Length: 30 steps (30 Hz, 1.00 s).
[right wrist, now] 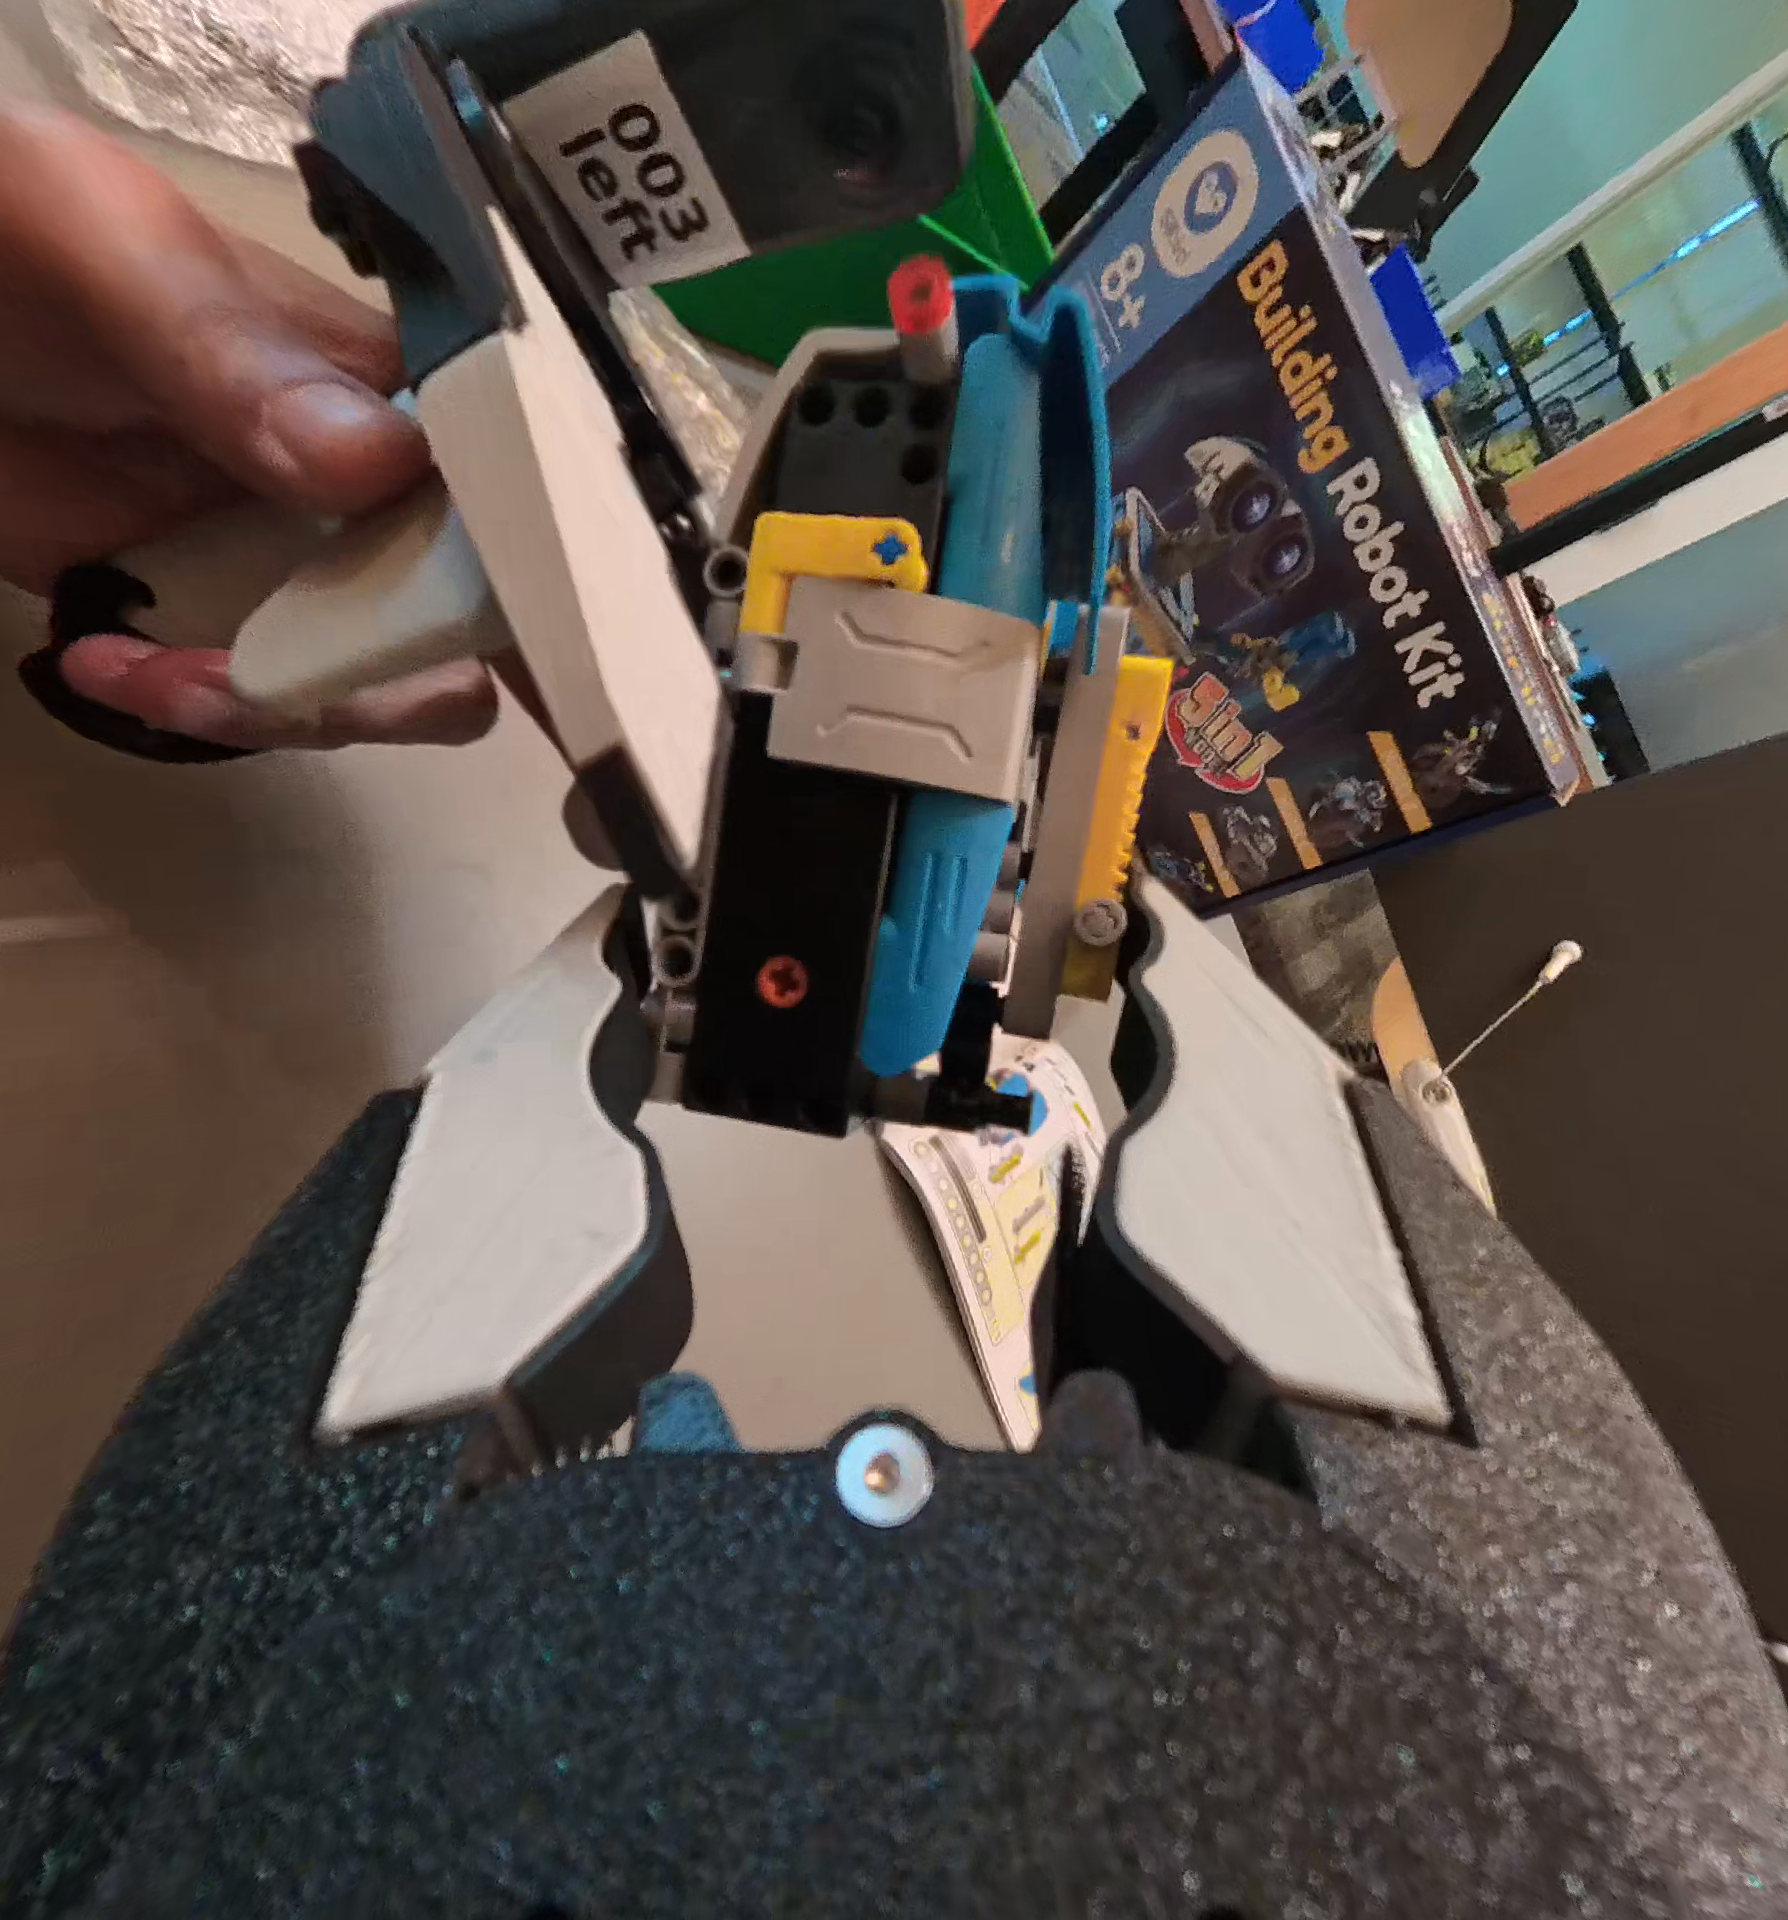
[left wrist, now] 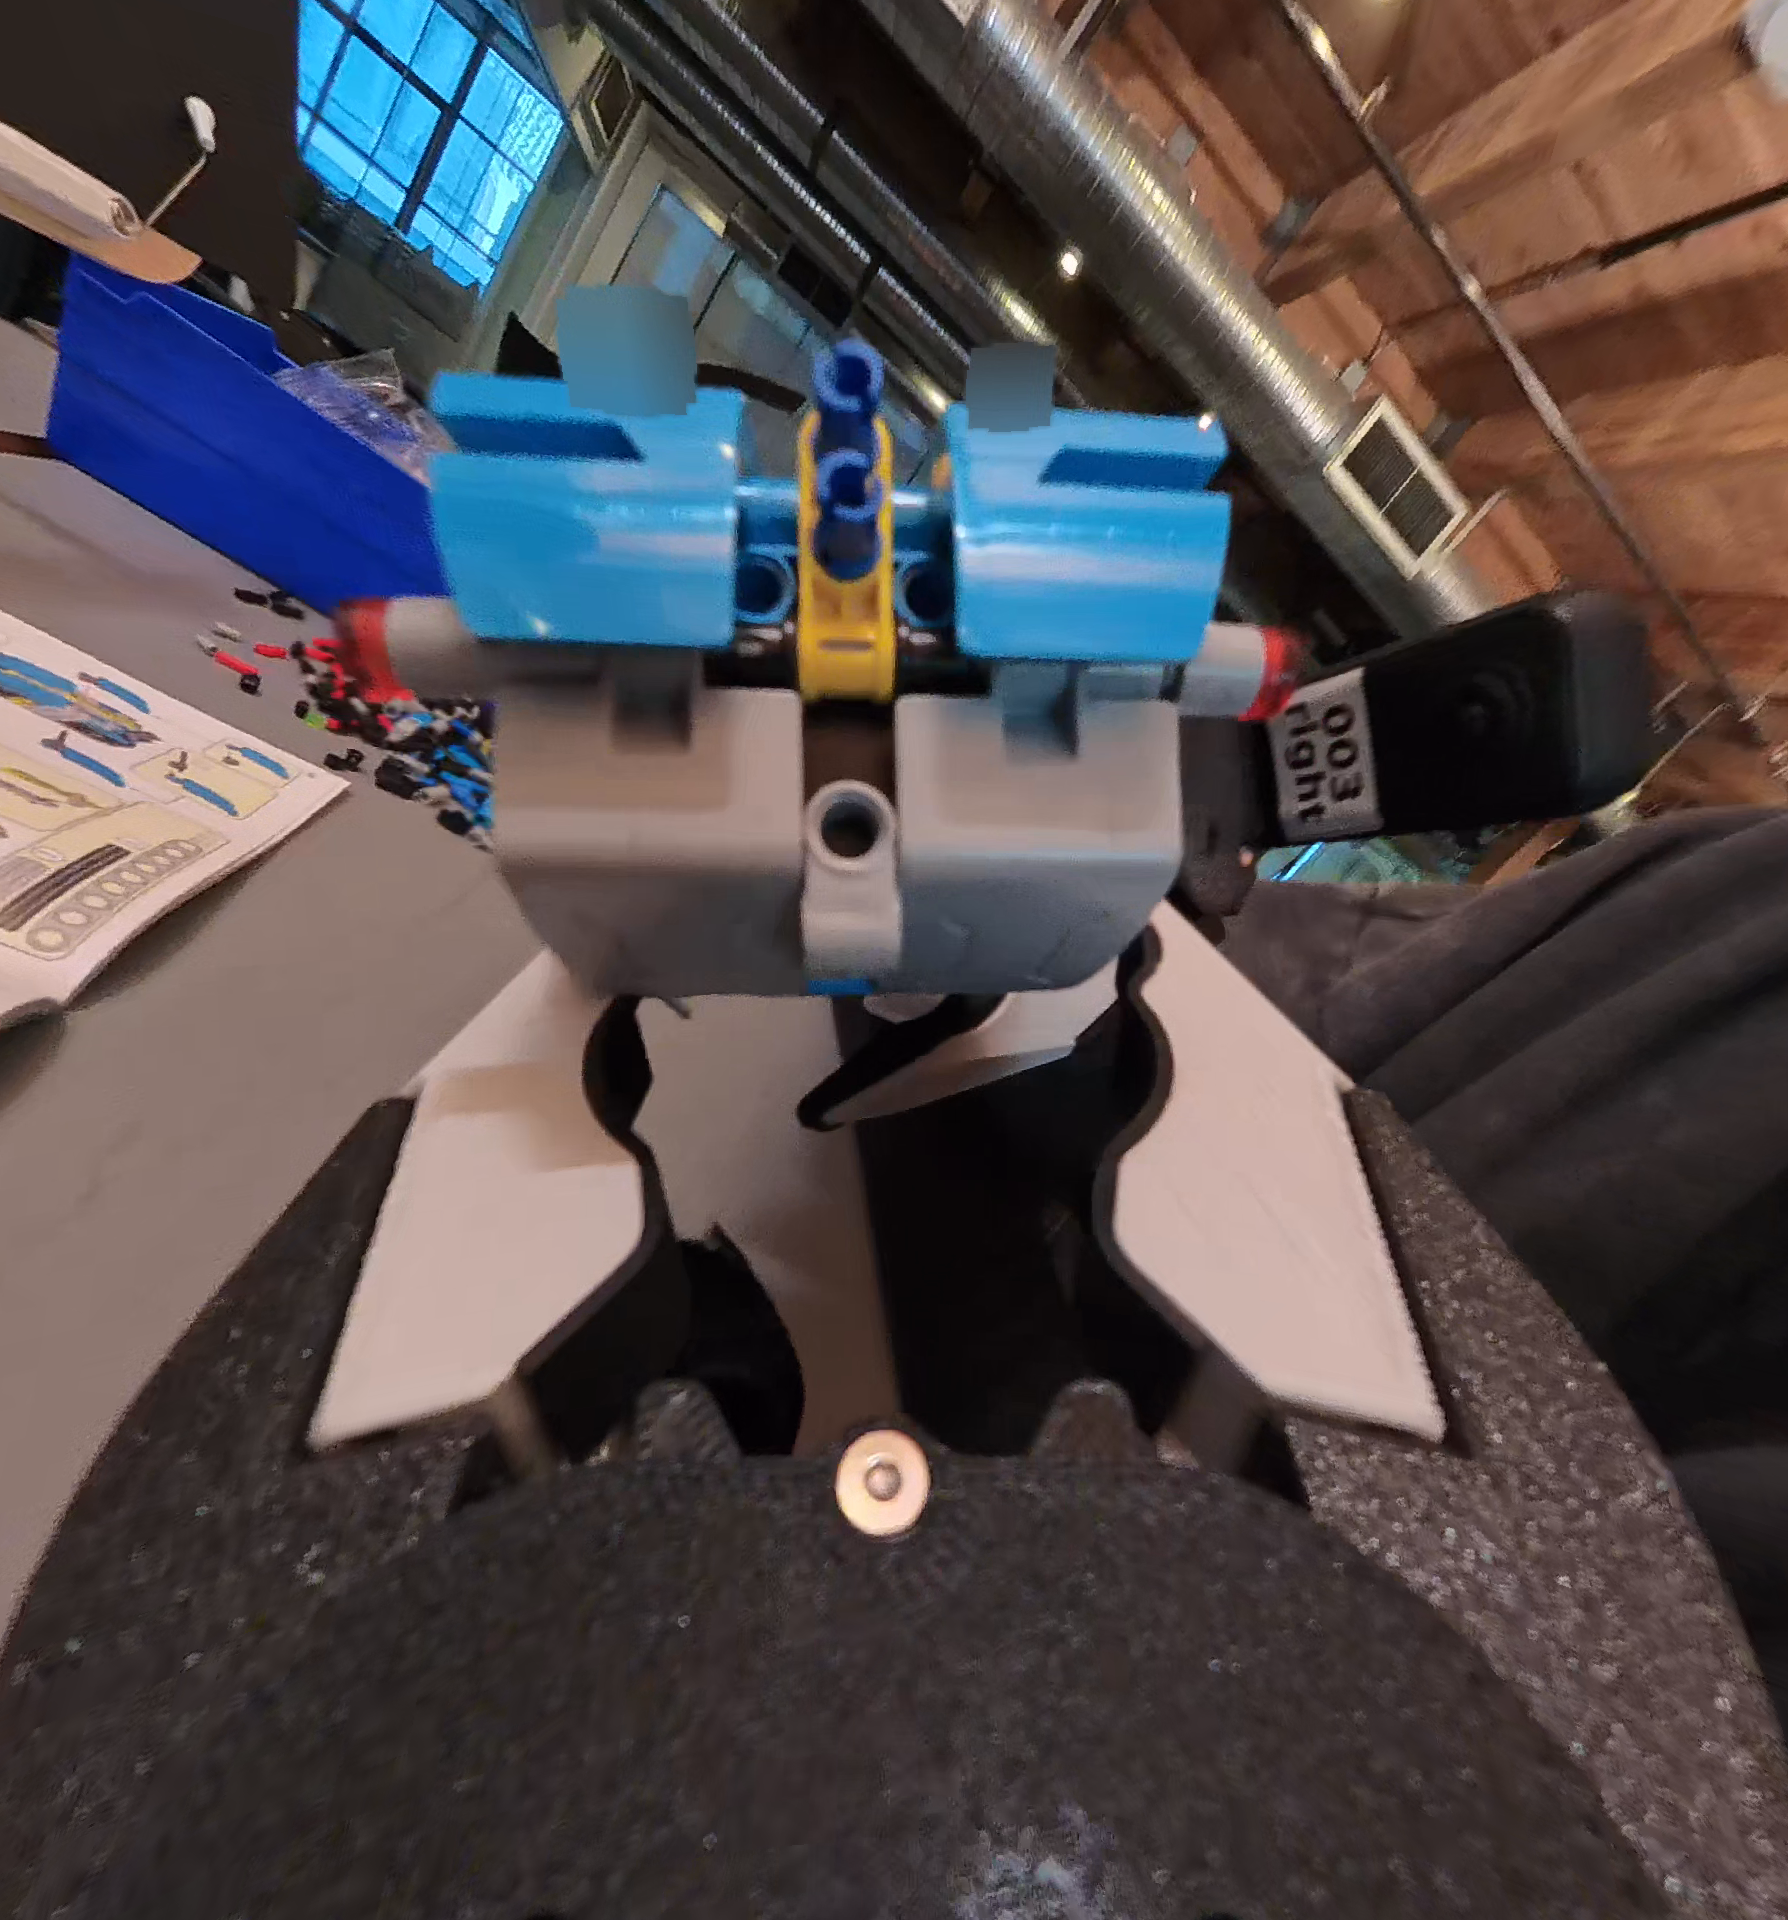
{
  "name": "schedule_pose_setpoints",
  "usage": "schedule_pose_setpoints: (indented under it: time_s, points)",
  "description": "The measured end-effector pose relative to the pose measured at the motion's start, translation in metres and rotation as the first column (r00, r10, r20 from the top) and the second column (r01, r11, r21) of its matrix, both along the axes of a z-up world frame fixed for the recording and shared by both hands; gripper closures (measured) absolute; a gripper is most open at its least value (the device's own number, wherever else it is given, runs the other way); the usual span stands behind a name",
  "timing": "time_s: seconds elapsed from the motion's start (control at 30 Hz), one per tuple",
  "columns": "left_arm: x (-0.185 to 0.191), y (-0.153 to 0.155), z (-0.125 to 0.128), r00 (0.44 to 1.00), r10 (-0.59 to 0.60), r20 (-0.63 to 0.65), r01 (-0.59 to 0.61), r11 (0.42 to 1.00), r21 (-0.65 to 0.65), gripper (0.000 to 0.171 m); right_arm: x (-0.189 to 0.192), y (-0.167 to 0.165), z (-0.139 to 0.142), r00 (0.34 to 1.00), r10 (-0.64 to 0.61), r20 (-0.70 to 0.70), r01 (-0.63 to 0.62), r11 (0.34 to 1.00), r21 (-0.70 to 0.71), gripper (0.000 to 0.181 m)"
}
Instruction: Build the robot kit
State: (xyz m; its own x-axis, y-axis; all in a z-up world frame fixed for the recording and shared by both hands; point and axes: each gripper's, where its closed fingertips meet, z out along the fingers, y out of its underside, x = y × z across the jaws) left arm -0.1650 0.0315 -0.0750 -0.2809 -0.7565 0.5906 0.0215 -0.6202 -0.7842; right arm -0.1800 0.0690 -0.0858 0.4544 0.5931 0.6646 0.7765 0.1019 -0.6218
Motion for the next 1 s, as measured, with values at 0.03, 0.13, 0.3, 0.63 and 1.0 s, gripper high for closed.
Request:
schedule_pose_setpoints:
  time_s: [0.03, 0.13, 0.3, 0.63, 1.0]
  points:
    - [-0.001, 0.002, 0.001, 1.000, -0.009, 0.014, 0.009, 0.999, -0.033, 0.080, 0.002, 0.001, -0.002, 1.000, -0.008, 0.002, 0.008, 1.000, -0.007, 0.092]
    - [-0.002, 0.009, -0.001, 0.999, -0.017, 0.045, 0.023, 0.990, -0.139, 0.084, 0.007, 0.004, -0.009, 1.000, -0.027, 0.015, 0.027, 1.000, -0.012, 0.092]
    - [-0.001, 0.022, -0.013, 0.999, 0.021, 0.031, -0.013, 0.974, -0.224, 0.088, 0.010, 0.012, -0.026, 0.997, -0.071, 0.035, 0.072, 0.997, -0.010, 0.092]
    - [0.006, 0.016, -0.026, 0.999, 0.008, -0.035, -0.015, 0.978, -0.208, 0.089, -0.001, 0.013, -0.026, 0.994, -0.092, -0.063, 0.087, 0.993, -0.074, 0.095]
    - [0.007, 0.011, -0.031, 0.995, 0.028, -0.095, -0.037, 0.994, -0.102, 0.090, 0.001, 0.010, -0.029, 0.994, -0.101, -0.043, 0.098, 0.993, -0.060, 0.098]
